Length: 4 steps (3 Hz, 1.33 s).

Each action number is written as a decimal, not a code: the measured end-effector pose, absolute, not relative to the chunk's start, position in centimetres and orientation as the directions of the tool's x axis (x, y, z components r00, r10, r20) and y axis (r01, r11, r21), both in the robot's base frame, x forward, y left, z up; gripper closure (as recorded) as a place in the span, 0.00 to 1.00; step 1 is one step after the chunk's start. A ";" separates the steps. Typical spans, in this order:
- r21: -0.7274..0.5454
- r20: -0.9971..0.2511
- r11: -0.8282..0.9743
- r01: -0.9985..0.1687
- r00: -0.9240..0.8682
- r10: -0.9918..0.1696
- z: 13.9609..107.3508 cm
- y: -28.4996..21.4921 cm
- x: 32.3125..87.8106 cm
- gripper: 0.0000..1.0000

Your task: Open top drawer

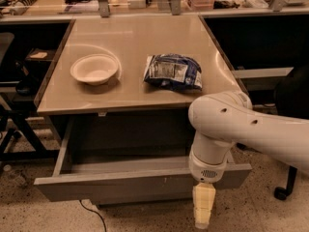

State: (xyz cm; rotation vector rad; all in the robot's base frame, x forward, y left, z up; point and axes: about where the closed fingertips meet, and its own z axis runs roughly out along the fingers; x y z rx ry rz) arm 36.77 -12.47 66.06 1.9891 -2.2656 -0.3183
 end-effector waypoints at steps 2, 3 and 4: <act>0.306 -0.028 0.098 -0.947 -0.111 -0.993 64.7 -13.2 34.5 0.00; 0.321 -0.044 0.078 -0.944 -0.097 -0.994 65.6 -14.0 32.4 0.00; 0.322 -0.044 0.078 -0.944 -0.097 -0.994 65.6 -14.0 32.4 0.00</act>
Offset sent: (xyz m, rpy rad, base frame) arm -0.0748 -0.0279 -0.0045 0.0155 0.1453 0.0802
